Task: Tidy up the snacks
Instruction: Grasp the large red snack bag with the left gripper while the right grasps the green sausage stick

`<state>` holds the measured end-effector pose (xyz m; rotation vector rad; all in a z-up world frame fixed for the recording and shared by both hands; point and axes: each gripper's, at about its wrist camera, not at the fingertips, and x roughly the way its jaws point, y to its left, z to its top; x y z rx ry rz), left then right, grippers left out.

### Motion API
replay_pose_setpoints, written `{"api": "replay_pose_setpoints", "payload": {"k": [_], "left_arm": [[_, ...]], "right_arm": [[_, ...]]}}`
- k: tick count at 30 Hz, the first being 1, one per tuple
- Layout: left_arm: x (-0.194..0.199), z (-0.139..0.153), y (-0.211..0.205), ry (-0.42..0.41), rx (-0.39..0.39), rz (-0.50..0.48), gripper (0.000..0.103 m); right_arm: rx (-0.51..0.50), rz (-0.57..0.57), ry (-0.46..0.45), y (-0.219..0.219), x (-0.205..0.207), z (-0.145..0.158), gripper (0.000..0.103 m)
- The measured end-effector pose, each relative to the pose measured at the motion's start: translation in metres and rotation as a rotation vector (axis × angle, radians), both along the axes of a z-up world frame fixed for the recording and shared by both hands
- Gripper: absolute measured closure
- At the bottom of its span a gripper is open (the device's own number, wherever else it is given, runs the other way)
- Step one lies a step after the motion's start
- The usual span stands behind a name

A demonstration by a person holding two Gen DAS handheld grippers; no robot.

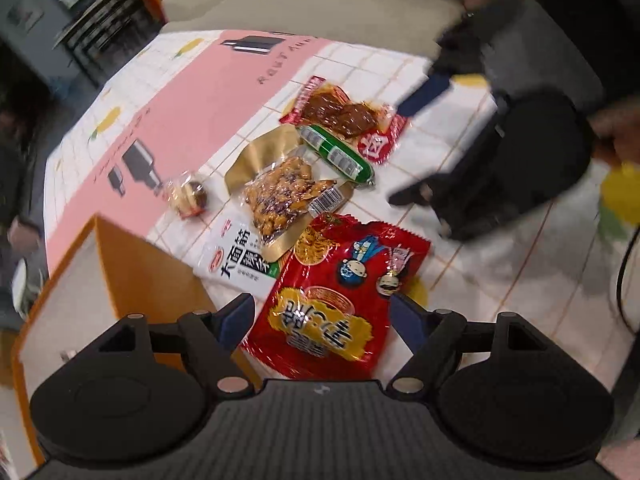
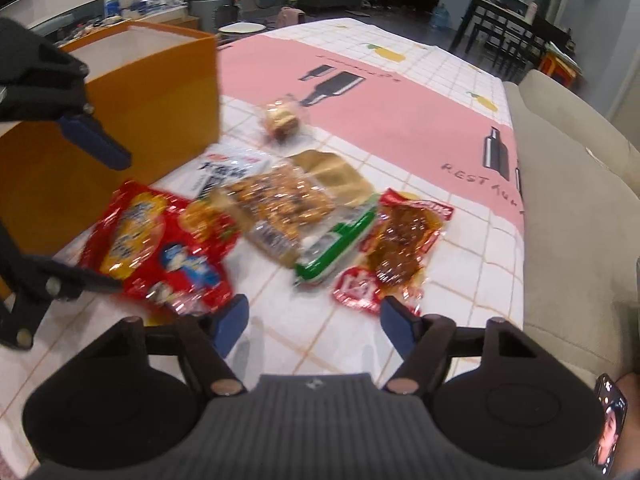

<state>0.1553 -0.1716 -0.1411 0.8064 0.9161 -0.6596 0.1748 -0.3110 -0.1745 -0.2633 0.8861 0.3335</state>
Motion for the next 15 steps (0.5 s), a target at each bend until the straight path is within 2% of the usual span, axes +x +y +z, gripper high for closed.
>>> {"api": "replay_pose_setpoints", "payload": {"k": [5, 6, 9, 15], "left_arm": [[0.009, -0.013, -0.006, 0.011, 0.045, -0.072, 0.013], [0.012, -0.015, -0.007, 0.020, 0.044, -0.073, 0.009], [0.022, -0.015, -0.010, 0.069, 0.022, -0.046, 0.008], [0.035, -0.020, -0.014, 0.159, 0.001, 0.014, 0.006]], "right_arm": [[0.062, -0.053, 0.014, -0.004, 0.026, -0.002, 0.041], [0.078, -0.063, 0.016, -0.004, 0.031, -0.002, 0.043], [0.106, -0.092, 0.029, -0.003, 0.044, -0.004, 0.048], [0.140, -0.114, 0.074, 0.000, 0.059, -0.014, 0.063]]}}
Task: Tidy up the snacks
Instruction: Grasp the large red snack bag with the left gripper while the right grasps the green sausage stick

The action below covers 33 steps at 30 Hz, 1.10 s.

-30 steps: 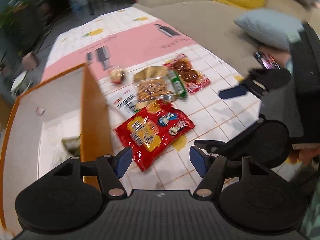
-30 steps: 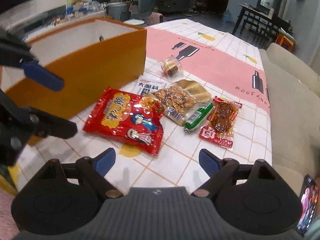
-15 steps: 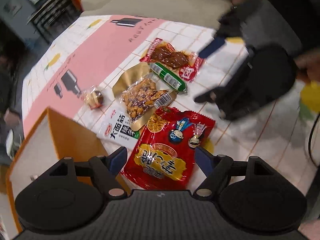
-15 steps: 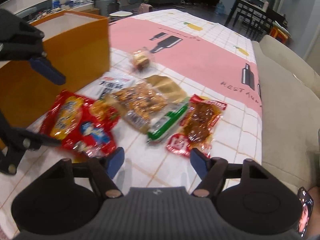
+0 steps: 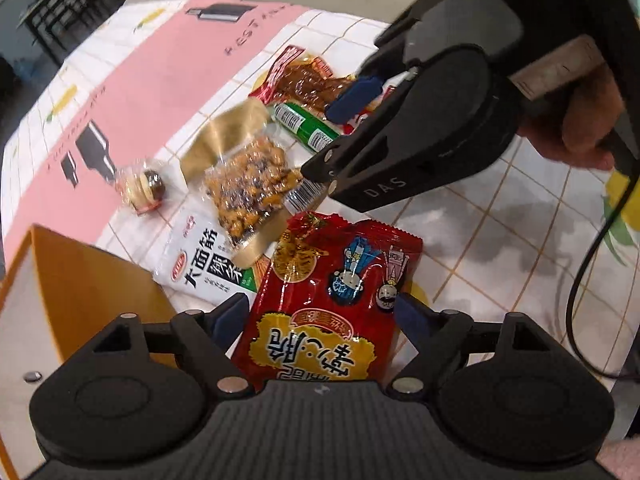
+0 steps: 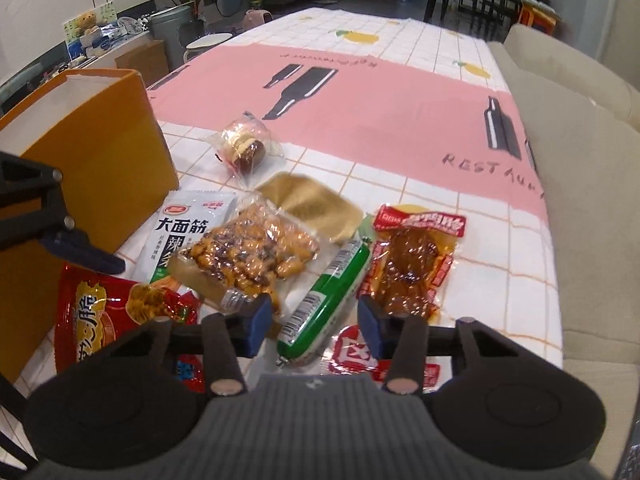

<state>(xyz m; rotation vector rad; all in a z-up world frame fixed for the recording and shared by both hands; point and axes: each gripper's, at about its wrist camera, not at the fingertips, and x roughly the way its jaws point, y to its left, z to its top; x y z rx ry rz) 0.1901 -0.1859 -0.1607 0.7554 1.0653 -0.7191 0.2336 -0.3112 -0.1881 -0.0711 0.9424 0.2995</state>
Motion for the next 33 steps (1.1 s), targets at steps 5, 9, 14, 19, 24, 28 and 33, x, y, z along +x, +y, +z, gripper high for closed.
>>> {"api": "replay_pose_setpoints", "payload": {"k": [5, 9, 14, 19, 24, 28, 33], "left_arm": [[-0.006, -0.003, -0.001, 0.017, -0.008, 0.113, 0.006], [-0.015, 0.000, 0.002, 0.018, -0.015, 0.285, 0.011], [-0.028, 0.002, 0.022, 0.090, -0.085, 0.528, 0.014], [-0.048, 0.003, 0.048, 0.165, -0.184, 0.691, 0.014], [-0.070, 0.006, 0.049, 0.095, -0.189, 0.622, 0.011], [-0.082, 0.005, 0.039, 0.008, -0.172, 0.525, 0.009], [-0.086, 0.000, 0.035, -0.024, -0.161, 0.492, 0.005]], "right_arm": [[-0.004, 0.017, 0.013, 0.000, -0.004, -0.003, 0.074], [-0.003, 0.026, 0.044, 0.000, -0.013, -0.001, 0.076], [-0.051, 0.056, 0.102, -0.004, -0.036, 0.005, 0.076], [-0.068, 0.131, 0.199, -0.009, -0.066, 0.011, 0.077], [-0.081, 0.168, 0.245, -0.001, -0.109, 0.014, 0.078], [-0.104, 0.182, 0.242, 0.002, -0.131, 0.011, 0.075], [-0.088, 0.196, 0.198, 0.001, -0.135, 0.015, 0.060]]}}
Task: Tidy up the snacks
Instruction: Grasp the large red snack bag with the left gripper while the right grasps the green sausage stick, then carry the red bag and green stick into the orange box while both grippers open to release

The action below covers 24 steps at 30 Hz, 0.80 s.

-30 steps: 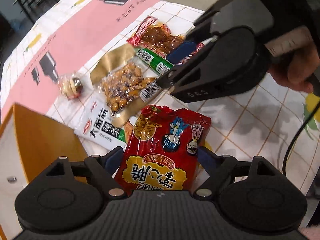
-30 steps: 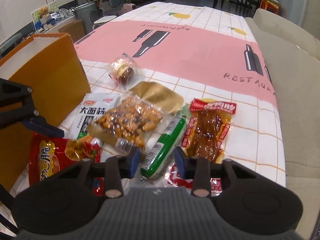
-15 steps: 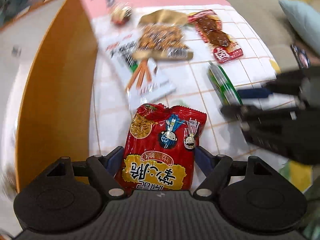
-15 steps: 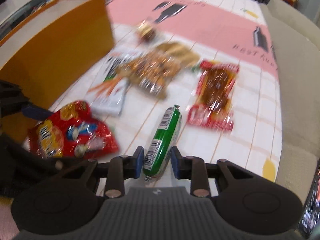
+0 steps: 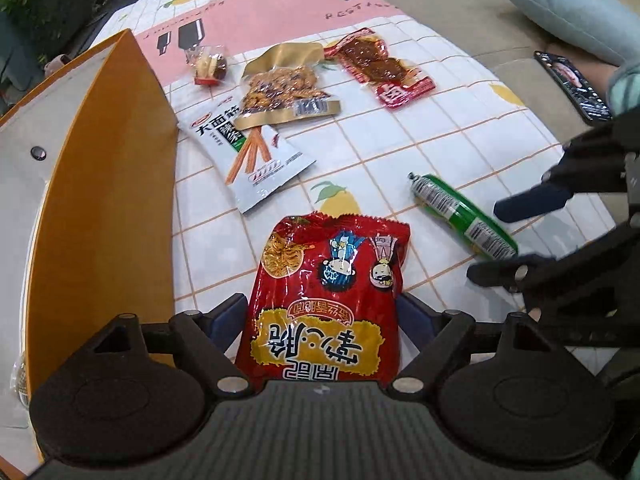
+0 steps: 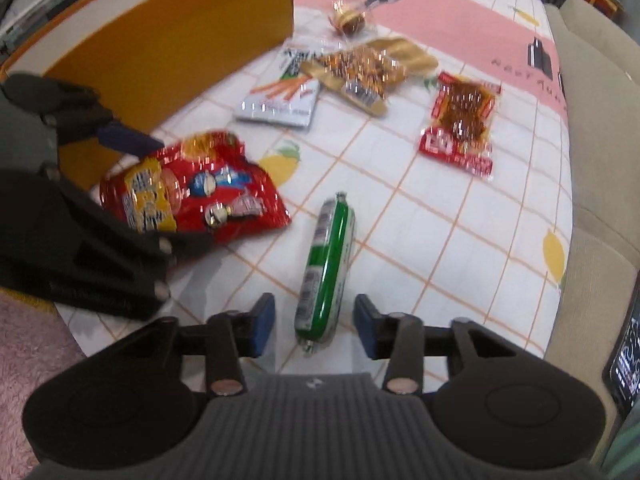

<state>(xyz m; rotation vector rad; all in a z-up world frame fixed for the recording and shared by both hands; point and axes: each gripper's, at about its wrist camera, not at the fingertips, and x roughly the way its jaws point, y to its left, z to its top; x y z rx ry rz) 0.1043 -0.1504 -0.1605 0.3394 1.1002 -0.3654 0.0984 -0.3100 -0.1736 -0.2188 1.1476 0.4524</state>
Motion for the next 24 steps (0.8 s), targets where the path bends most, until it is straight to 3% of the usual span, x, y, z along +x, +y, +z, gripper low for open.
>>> {"api": "replay_pose_setpoints", "payload": {"k": [5, 14, 18, 20, 22, 24], "left_arm": [[0.006, -0.006, 0.005, 0.048, -0.042, 0.040, 0.004], [0.006, -0.012, 0.006, 0.090, -0.040, 0.050, 0.002], [0.005, -0.011, 0.006, 0.096, -0.056, 0.053, 0.009], [0.005, -0.010, 0.006, 0.094, -0.056, 0.055, 0.015], [0.004, -0.009, 0.006, 0.091, -0.057, 0.055, 0.019], [0.004, -0.009, 0.007, 0.092, -0.065, 0.069, 0.020]], "right_arm": [[0.012, -0.013, -0.018, -0.004, 0.009, -0.002, 0.060], [0.019, -0.006, -0.024, 0.003, 0.015, -0.008, 0.061], [-0.001, 0.008, -0.040, 0.008, 0.014, -0.009, 0.061], [-0.009, 0.007, -0.043, 0.008, 0.015, -0.009, 0.066], [-0.017, 0.002, -0.047, 0.008, 0.015, -0.008, 0.081], [-0.014, -0.008, -0.044, 0.007, 0.016, -0.008, 0.082]]}}
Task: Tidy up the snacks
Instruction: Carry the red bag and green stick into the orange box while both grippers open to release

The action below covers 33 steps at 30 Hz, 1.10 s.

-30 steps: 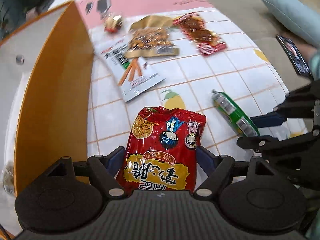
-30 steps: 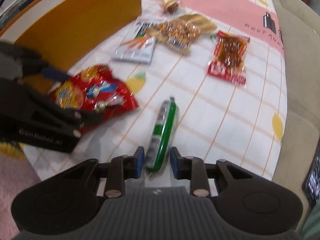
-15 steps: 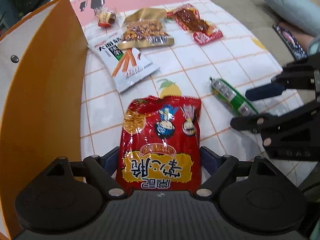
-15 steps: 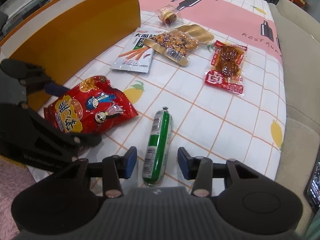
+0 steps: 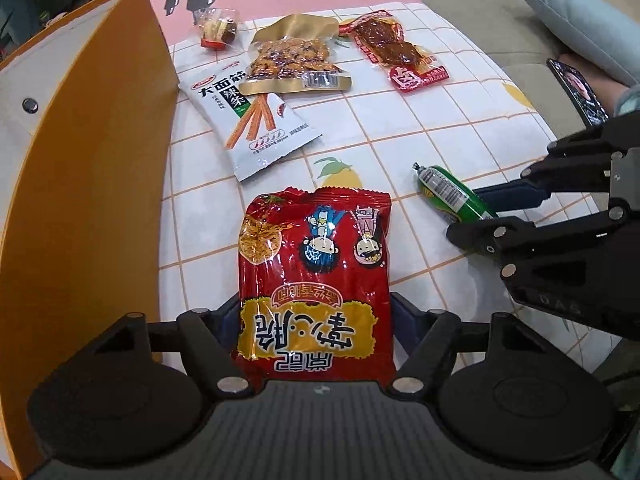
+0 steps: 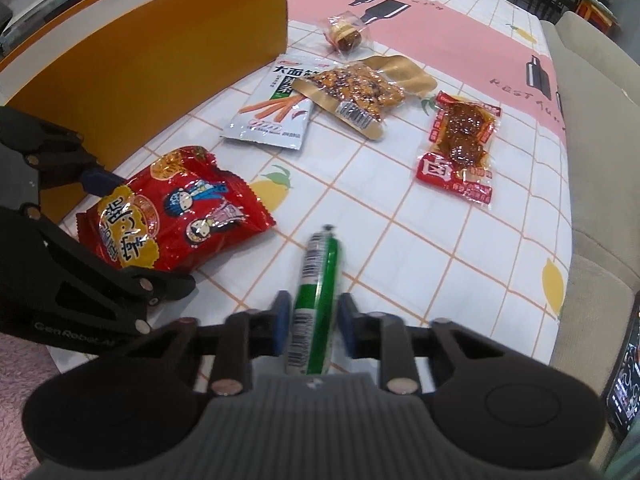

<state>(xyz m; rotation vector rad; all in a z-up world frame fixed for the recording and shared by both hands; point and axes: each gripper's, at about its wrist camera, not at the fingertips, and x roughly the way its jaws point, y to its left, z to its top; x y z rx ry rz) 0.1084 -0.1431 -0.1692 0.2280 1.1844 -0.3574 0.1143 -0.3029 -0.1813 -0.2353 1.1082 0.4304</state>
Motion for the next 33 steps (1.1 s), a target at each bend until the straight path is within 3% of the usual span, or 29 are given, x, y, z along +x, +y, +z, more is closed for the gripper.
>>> {"api": "replay_pose_setpoints", "payload": {"k": [10, 19, 24, 33], "left_arm": [[-0.003, 0.020, 0.006, 0.030, -0.079, 0.053, 0.020], [-0.012, 0.069, 0.018, -0.003, -0.137, 0.086, 0.020], [-0.018, 0.106, 0.038, -0.079, -0.164, 0.105, 0.020], [-0.006, 0.167, 0.100, -0.193, -0.147, 0.174, 0.020]], "right_arm": [[0.009, -0.022, -0.009, 0.000, -0.005, 0.008, 0.083], [0.065, -0.074, -0.063, 0.001, -0.005, 0.036, 0.083], [0.092, -0.073, -0.102, 0.014, -0.006, 0.060, 0.083], [0.171, 0.035, -0.199, 0.067, -0.008, 0.124, 0.083]]}}
